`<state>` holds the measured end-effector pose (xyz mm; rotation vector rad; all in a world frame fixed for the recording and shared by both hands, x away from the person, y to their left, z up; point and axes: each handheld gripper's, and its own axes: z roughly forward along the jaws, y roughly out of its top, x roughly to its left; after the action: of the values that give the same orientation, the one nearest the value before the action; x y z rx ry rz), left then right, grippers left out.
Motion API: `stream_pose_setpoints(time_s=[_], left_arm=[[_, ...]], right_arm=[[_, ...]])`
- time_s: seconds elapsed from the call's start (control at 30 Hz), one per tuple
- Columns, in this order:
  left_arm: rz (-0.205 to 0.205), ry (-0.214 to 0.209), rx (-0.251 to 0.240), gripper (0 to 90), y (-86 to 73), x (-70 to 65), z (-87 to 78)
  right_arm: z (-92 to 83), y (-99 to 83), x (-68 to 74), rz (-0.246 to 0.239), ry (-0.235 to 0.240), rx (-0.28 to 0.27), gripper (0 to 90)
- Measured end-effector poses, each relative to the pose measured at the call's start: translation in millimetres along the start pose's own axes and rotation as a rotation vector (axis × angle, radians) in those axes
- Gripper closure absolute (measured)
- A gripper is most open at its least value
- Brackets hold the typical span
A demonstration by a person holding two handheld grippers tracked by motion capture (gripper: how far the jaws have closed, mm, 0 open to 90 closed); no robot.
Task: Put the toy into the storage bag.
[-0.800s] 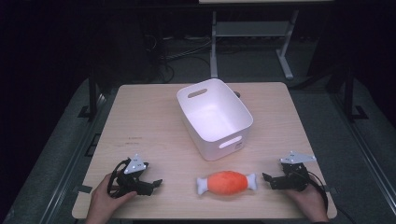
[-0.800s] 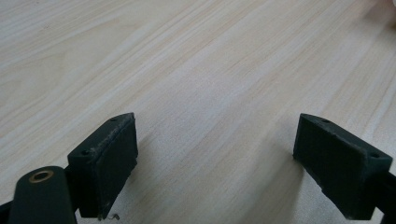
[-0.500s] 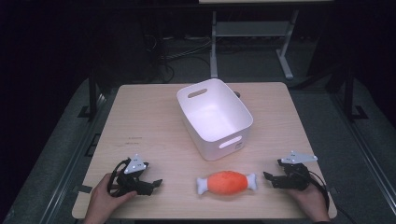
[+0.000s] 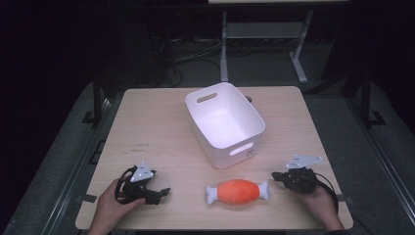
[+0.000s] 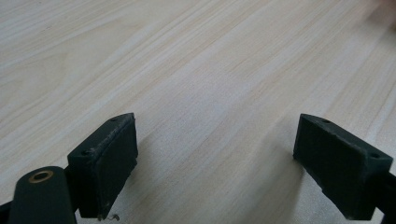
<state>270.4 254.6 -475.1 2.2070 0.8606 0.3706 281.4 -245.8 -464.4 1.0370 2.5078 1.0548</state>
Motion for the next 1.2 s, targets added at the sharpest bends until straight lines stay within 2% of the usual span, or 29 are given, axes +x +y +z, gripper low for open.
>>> stream_pose_setpoints(time_s=[0.07, 0.1, 0.17, 0.4, 0.67, 1.2], left_arm=[[0.0, 0.0, 0.0, 12.8, 0.0, 0.0, 0.0], [0.0, 0.0, 0.0, 12.8, 0.0, 0.0, 0.0], [0.0, 0.0, 0.0, 12.8, 0.0, 0.0, 0.0], [0.0, 0.001, 0.0, 12.8, 0.0, 0.1, 0.0], [0.0, 0.001, 0.0, 12.9, 0.0, 0.1, 0.0], [0.0, 0.001, 0.0, 12.9, 0.0, 0.1, 0.0]], right_arm=[[0.8, 1.2, 1.2, -0.002, 0.008, 0.005, 89.7], [3.4, 4.5, 3.5, -0.021, 0.03, 0.012, 89.7], [4.9, 7.7, 4.9, -0.037, 0.04, 0.022, 89.7], [8.5, 16.6, 7.0, -0.057, 0.078, 0.006, 89.7], [7.0, 16.1, 12.1, -0.076, 0.111, 0.005, 89.6], [0.5, 10.1, 38.7, -0.131, 0.166, 0.04, 89.5]])
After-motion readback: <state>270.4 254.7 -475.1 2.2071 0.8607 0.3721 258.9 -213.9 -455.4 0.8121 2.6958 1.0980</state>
